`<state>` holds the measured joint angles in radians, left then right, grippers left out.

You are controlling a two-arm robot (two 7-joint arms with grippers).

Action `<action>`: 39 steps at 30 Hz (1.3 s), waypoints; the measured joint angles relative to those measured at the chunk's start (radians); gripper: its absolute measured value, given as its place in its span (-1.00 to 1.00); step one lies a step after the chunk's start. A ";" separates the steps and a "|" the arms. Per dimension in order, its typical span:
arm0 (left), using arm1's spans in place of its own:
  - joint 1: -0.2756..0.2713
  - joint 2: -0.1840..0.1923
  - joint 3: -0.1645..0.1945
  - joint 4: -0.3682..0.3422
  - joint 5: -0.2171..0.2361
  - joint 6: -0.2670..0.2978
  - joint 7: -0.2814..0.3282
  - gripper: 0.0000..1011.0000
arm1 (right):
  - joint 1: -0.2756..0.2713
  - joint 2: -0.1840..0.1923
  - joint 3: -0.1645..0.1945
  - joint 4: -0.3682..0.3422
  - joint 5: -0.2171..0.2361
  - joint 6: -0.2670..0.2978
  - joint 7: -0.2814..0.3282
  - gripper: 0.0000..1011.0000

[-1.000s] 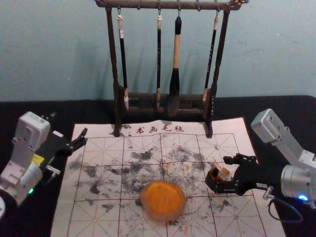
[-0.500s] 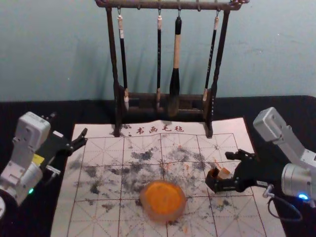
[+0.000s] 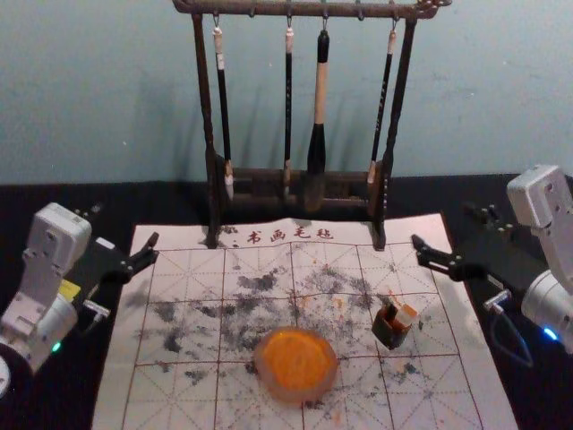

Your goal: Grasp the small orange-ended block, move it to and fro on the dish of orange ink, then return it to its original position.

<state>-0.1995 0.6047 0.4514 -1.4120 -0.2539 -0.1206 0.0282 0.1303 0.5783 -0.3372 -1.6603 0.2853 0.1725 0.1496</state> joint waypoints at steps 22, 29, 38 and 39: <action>0.000 0.000 0.000 0.000 0.000 0.000 0.000 0.98 | -0.078 -0.098 -0.003 0.049 -0.183 0.028 -0.225 0.98; 0.000 0.000 0.000 0.000 0.000 0.000 0.000 0.98 | -0.076 -0.096 -0.004 0.047 -0.182 0.028 -0.224 0.98; 0.000 0.000 0.000 0.000 0.000 0.000 0.000 0.98 | -0.075 -0.093 -0.004 0.046 -0.181 0.028 -0.221 0.98; 0.000 0.000 0.000 0.000 0.000 0.000 0.000 0.98 | -0.075 -0.093 -0.005 0.046 -0.181 0.028 -0.221 0.98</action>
<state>-0.1995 0.6046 0.4514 -1.4120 -0.2539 -0.1205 0.0283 0.0553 0.4850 -0.3419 -1.6141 0.1047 0.2002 -0.0713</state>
